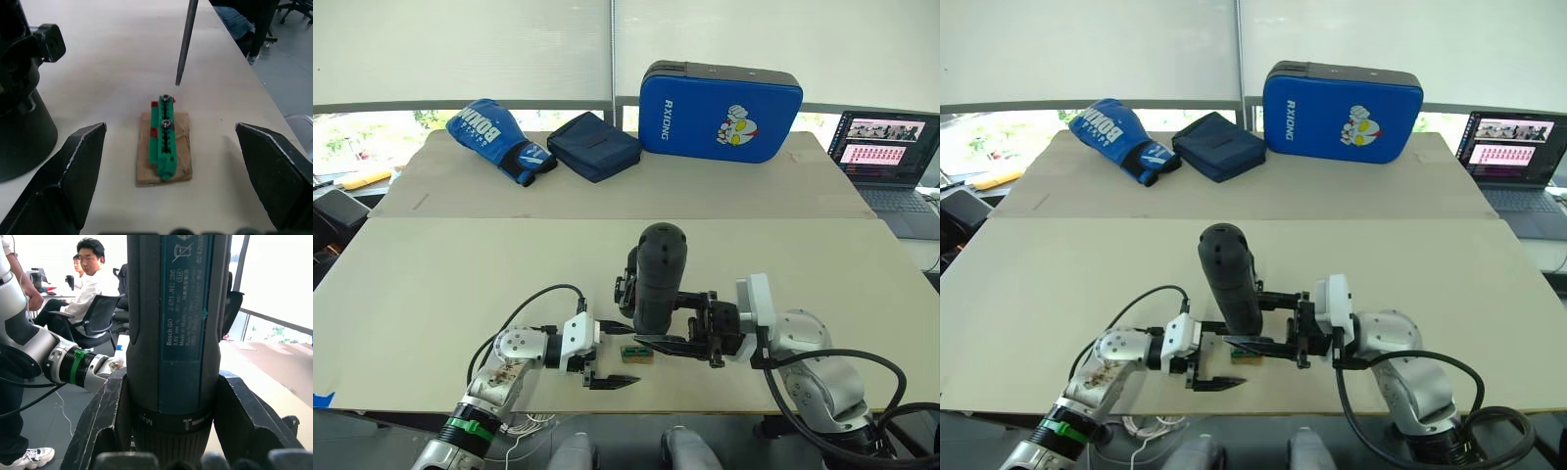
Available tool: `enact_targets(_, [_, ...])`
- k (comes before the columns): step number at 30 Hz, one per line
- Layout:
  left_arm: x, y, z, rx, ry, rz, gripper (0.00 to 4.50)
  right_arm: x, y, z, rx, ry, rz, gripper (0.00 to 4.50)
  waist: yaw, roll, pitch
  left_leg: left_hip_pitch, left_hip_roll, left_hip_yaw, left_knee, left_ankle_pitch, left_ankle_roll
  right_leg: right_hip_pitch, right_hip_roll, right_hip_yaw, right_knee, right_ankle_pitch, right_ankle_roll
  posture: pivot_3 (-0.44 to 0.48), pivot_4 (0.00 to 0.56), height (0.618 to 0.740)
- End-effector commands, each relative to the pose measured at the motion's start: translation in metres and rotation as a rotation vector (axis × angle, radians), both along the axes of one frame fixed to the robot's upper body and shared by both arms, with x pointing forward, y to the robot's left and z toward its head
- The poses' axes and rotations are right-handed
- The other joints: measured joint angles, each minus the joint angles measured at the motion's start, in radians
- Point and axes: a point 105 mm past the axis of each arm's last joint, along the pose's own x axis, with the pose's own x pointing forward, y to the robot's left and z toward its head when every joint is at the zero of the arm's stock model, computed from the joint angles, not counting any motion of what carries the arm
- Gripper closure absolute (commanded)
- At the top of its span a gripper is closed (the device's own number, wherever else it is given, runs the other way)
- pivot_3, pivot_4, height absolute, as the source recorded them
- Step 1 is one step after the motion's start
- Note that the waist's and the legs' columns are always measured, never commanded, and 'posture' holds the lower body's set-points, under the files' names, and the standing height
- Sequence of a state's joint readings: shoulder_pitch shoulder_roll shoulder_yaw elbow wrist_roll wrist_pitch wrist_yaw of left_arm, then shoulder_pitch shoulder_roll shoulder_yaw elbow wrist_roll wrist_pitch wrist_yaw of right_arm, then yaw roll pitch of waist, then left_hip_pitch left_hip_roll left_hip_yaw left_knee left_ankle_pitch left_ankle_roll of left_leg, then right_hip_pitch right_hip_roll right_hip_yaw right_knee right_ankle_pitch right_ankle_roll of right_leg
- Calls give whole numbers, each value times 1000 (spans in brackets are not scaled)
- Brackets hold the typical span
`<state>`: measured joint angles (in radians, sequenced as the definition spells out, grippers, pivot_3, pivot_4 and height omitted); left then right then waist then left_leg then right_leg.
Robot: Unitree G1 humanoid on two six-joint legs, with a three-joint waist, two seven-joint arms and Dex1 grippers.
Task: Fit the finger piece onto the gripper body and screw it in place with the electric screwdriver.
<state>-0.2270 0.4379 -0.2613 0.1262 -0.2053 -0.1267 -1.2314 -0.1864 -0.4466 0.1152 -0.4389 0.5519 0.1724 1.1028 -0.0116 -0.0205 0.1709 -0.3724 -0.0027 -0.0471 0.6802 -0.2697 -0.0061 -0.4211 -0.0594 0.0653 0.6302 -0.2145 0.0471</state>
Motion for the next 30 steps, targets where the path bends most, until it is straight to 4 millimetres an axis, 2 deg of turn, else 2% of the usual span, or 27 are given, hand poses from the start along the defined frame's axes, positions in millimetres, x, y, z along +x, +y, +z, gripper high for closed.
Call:
enact_targets(1, [-6,-6,-7,10,23,-21,0,-4,-1,11,28,-82,11,2595,0,0,0,0,0,0,0,0,0,0,0,0,0,0,0,0,150,740])
enact_targets(30, [-14,-5,-17,21,55,-16,0,-2,0,5,25,-73,14,2595,-2,0,0,0,0,0,0,0,0,0,0,0,0,0,0,0,150,740])
